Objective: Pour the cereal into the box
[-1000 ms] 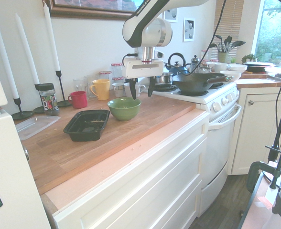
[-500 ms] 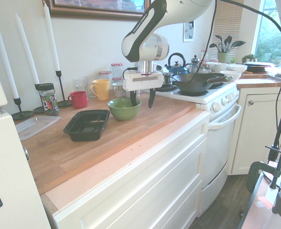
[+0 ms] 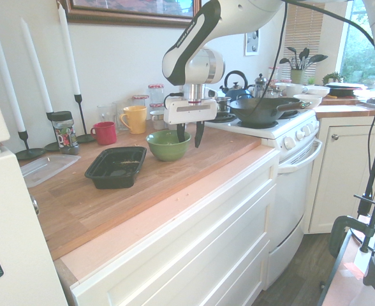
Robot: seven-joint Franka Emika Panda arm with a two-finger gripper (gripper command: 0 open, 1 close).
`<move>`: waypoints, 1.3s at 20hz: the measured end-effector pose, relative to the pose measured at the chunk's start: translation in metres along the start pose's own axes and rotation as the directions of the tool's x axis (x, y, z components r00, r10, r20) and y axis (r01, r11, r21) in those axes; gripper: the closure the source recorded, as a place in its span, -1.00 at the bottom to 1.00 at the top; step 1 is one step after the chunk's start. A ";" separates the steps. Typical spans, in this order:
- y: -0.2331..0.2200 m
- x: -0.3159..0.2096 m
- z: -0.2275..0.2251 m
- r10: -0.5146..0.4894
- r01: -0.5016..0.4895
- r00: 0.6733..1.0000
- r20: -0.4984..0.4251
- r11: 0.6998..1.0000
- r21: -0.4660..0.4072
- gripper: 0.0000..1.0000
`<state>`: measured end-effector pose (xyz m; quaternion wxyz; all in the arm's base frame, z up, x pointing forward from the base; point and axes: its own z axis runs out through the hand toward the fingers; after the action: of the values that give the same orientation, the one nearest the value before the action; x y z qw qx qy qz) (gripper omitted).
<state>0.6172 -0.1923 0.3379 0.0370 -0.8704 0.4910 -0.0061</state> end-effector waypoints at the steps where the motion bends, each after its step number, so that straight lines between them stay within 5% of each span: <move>1: -0.001 -0.001 0.001 -0.004 0.004 1.000 0.002 1.000 0.000 1.00; 18: -0.014 -0.007 -0.003 -0.019 0.019 1.000 0.001 1.000 0.013 1.00; 26: -0.008 0.001 -0.051 -0.018 0.018 0.999 -0.036 1.000 0.023 1.00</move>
<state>0.6221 -0.1924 0.3890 0.0386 -0.8740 0.4836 -0.0278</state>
